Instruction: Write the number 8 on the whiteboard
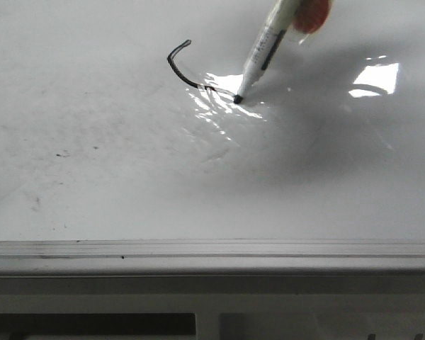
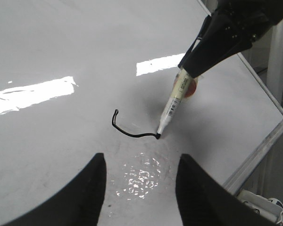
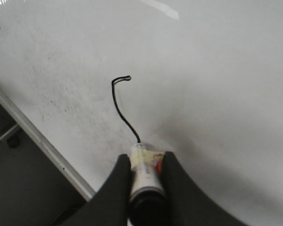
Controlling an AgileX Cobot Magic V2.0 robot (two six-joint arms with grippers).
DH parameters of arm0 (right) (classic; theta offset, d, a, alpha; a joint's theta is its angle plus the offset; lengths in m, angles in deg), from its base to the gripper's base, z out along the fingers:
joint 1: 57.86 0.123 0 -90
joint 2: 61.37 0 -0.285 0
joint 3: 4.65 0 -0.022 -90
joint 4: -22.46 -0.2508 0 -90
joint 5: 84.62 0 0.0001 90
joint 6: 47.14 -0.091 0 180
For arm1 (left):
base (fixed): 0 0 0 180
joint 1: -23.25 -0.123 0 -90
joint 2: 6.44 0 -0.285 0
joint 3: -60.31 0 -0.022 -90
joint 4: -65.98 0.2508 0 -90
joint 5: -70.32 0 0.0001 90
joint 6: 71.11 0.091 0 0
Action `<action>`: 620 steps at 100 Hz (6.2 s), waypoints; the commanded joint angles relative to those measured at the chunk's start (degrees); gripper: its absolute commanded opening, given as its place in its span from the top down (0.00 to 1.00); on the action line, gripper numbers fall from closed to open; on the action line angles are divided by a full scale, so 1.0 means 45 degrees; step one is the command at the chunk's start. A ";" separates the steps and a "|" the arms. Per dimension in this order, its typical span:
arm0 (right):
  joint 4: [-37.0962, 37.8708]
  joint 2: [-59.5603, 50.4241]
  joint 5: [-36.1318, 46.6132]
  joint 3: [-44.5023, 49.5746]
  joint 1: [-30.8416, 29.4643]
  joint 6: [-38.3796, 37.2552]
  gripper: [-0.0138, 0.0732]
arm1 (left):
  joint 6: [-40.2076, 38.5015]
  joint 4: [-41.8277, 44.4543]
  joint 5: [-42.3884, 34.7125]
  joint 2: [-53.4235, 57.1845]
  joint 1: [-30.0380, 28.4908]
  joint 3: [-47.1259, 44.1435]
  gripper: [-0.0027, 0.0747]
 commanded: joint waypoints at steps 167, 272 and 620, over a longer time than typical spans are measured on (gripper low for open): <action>0.1146 0.1007 0.1921 -0.0931 0.4022 -0.1984 0.89 | -0.0184 0.2686 -0.2858 -0.6118 0.0042 0.2734 0.66; 0.1146 0.0625 0.1198 -0.0955 0.3945 -0.1984 0.44 | -0.3584 -0.2949 0.0184 -0.5677 0.0042 0.2738 0.99; 0.4278 -0.9014 0.7813 0.8999 0.3968 -0.1846 0.91 | 0.1225 -0.1752 0.8253 0.8309 -0.9789 -0.1659 0.99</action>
